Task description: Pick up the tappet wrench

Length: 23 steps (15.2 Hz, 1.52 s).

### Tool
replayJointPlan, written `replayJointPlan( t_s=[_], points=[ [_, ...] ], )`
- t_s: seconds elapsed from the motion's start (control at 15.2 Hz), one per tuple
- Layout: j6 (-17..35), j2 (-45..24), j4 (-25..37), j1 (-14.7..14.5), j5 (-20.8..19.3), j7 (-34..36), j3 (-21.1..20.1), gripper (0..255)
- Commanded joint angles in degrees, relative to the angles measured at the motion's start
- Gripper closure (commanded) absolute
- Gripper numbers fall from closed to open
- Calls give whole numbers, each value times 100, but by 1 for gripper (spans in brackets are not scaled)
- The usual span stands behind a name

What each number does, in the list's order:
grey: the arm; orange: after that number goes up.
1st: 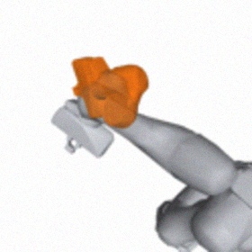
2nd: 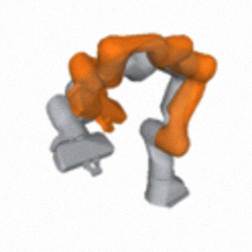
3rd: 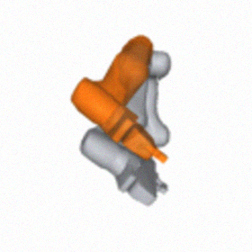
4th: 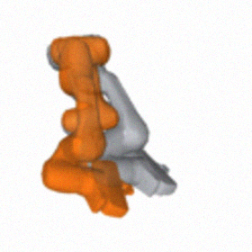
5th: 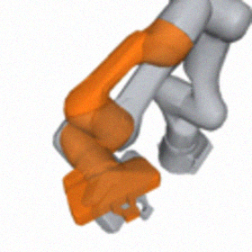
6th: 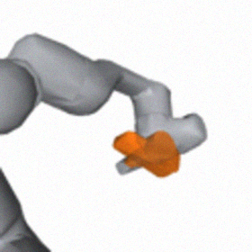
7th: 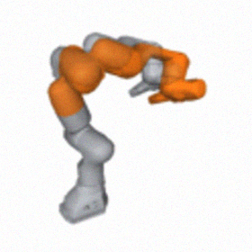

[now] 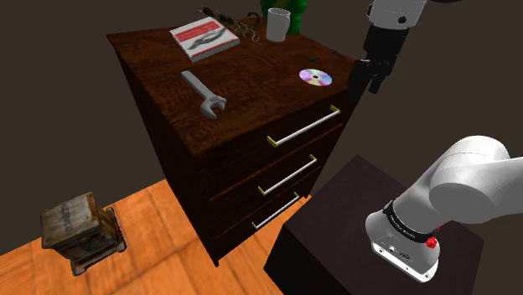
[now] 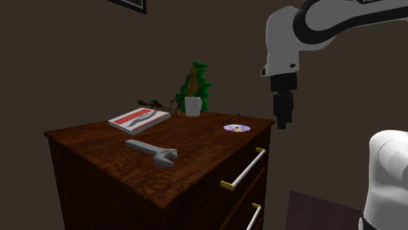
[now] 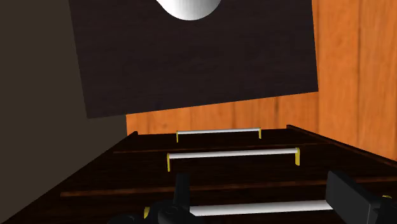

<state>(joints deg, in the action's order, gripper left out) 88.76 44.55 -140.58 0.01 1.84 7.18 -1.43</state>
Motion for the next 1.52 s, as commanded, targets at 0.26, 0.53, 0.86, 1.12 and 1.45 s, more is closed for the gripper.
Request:
replayJointPlan(
  t_s=[0.26,0.53,0.86,1.12,1.45],
  points=[
    [367,-697,414,-135,231,358,-347,0],
    [670,-1425,931,-231,366,709,-673,0],
    [941,-2372,1717,-316,393,1159,-1052,0],
    [1062,-3162,2462,-384,295,1540,-1328,0],
    [1071,-4208,3562,-512,24,2039,-1626,0]
  ],
)
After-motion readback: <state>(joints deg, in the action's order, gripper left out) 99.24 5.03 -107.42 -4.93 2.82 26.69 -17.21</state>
